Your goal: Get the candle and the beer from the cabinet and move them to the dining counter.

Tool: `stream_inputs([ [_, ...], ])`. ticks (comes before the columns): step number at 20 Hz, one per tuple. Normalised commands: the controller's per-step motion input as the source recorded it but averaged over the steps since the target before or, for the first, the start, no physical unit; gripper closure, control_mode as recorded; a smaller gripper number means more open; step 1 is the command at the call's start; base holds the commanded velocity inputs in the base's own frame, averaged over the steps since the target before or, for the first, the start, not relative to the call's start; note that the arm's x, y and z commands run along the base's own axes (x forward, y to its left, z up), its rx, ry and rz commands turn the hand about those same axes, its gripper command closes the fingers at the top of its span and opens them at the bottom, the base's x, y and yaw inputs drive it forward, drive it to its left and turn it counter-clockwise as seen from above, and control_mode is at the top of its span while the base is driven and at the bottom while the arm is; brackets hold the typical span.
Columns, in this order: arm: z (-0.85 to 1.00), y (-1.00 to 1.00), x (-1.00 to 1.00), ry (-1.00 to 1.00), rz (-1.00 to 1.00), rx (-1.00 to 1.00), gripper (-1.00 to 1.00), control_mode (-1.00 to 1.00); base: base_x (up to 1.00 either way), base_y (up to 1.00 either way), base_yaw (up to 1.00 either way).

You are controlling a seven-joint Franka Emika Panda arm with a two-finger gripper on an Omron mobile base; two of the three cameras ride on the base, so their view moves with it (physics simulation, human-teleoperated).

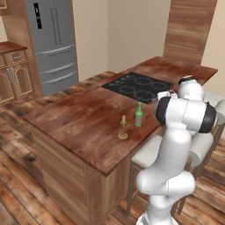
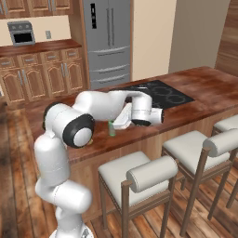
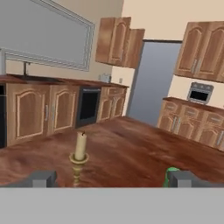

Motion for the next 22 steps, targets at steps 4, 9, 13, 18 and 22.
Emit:
stream_inputs([
  [4,0.35,0.0,-0.89,-0.14,-0.01,0.0,-1.0,-1.0,0.0,0.0,0.0],
  [9,0.4,0.12,-0.96,-0.14,-0.01,0.0,-1.0,-1.0,0.0,0.0,0.0],
  [13,0.49,0.19,-0.93,-0.14,0.0,-0.02,-1.0,-1.0,0.0,0.0,0.0],
  [18,0.54,0.31,-0.87,-0.14,0.0,-0.04,-1.0,-1.0,0.0,0.0,0.0],
  [22,0.53,0.43,-0.85,-0.12,0.0,-0.05,-1.0,-1.0,0.0,0.0,0.0],
])
